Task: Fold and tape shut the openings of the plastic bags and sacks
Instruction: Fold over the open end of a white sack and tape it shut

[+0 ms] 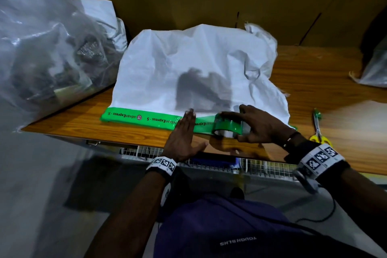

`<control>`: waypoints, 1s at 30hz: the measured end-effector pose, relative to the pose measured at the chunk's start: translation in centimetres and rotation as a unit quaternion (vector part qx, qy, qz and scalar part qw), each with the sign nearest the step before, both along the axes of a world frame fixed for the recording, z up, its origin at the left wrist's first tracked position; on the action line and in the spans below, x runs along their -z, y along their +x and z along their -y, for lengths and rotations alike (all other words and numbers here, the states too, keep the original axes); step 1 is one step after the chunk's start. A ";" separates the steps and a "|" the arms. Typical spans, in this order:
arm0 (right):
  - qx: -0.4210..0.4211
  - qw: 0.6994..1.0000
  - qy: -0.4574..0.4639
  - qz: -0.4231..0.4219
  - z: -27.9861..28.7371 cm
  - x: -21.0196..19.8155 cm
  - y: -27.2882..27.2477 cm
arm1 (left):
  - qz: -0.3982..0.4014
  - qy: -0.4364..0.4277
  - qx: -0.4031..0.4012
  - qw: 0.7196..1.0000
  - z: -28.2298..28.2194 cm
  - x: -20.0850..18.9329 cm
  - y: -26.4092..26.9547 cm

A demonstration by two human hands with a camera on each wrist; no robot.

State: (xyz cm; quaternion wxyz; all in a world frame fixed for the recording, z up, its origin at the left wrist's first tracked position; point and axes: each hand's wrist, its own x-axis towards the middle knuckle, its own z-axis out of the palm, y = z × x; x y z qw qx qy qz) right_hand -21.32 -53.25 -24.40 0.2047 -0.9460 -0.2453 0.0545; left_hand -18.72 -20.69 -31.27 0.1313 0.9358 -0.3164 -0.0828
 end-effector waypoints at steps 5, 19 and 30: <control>0.080 0.977 0.192 -0.041 -1.2 1.7 -1.4 | 0.008 -0.013 -0.019 1.000 1.3 -0.7 -0.6; 0.067 0.995 0.053 0.045 2.8 0.0 -2.5 | -0.012 0.002 0.003 1.000 5.3 0.2 -1.9; 0.074 0.972 0.220 0.027 2.2 6.1 -4.8 | -0.029 -0.018 -0.019 0.999 8.2 0.3 -2.9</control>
